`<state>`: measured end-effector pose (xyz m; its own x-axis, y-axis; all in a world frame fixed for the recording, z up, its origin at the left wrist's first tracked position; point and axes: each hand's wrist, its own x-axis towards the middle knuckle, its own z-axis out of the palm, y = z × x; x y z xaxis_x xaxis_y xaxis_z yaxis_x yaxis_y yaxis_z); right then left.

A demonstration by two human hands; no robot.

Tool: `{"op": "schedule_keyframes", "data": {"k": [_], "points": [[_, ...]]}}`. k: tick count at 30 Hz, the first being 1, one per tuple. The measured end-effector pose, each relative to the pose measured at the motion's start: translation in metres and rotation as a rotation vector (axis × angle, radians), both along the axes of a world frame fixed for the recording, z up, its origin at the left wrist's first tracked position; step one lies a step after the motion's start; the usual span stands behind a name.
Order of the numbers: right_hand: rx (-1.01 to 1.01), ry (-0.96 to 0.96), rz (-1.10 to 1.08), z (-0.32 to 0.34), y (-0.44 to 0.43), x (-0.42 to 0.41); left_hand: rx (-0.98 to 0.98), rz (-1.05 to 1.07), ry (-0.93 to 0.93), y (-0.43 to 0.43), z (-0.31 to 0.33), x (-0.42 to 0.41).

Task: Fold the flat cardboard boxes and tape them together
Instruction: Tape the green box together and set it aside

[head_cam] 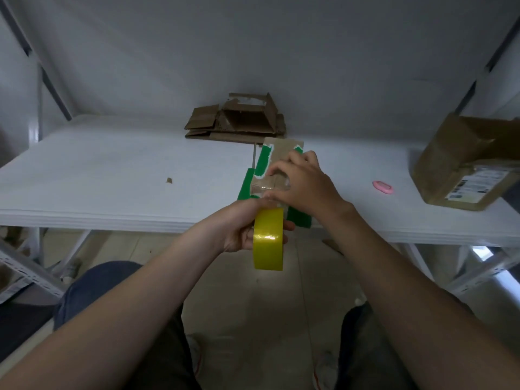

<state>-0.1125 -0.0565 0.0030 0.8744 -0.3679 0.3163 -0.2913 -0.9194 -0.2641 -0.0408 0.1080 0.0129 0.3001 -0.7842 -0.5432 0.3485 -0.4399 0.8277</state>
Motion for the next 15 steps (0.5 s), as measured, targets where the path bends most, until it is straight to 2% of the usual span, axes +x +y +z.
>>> {"op": "schedule_keyframes", "data": {"k": [6, 15], "points": [[0.024, -0.036, 0.018, -0.003, -0.003, 0.001, 0.032, -0.010, -0.137, -0.007, -0.003, -0.001], [0.054, -0.110, 0.032, -0.014, -0.004, -0.003, 0.087, 0.007, -0.173, -0.007, -0.003, 0.002]]}}
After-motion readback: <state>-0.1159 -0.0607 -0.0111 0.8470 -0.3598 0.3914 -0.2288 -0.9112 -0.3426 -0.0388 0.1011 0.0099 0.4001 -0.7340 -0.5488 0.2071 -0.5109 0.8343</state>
